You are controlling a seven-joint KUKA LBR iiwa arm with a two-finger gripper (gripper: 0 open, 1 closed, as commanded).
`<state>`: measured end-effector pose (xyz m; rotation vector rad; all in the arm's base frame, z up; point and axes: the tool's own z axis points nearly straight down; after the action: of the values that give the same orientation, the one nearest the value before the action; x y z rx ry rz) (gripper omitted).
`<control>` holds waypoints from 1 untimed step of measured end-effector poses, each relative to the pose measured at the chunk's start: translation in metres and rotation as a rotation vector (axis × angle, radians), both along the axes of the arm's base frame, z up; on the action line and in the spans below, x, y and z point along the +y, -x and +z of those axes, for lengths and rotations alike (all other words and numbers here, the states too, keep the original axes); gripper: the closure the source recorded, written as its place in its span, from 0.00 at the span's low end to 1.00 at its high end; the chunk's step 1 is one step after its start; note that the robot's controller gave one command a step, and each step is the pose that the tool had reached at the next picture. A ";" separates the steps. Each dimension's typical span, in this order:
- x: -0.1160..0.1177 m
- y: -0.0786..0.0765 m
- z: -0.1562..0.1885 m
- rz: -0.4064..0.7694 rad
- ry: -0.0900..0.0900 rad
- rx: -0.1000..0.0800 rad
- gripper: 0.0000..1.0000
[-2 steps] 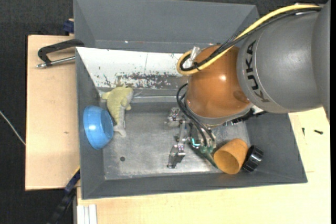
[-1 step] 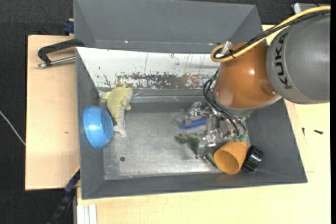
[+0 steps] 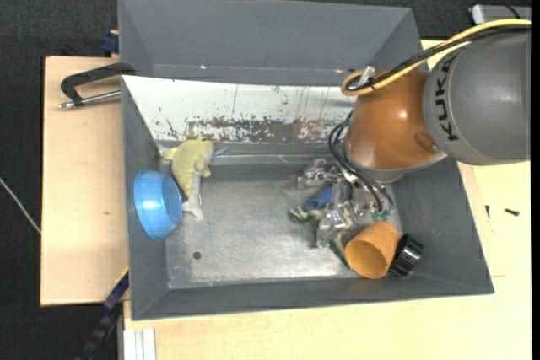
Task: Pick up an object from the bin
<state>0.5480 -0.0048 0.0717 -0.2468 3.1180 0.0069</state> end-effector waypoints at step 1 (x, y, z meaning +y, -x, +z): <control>-0.001 -0.001 0.003 -0.001 0.001 -0.005 1.00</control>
Offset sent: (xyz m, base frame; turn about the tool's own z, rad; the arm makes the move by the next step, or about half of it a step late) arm 0.0000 0.0000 0.0000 0.0000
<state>0.5488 -0.0054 0.0746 -0.2447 3.1136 0.0042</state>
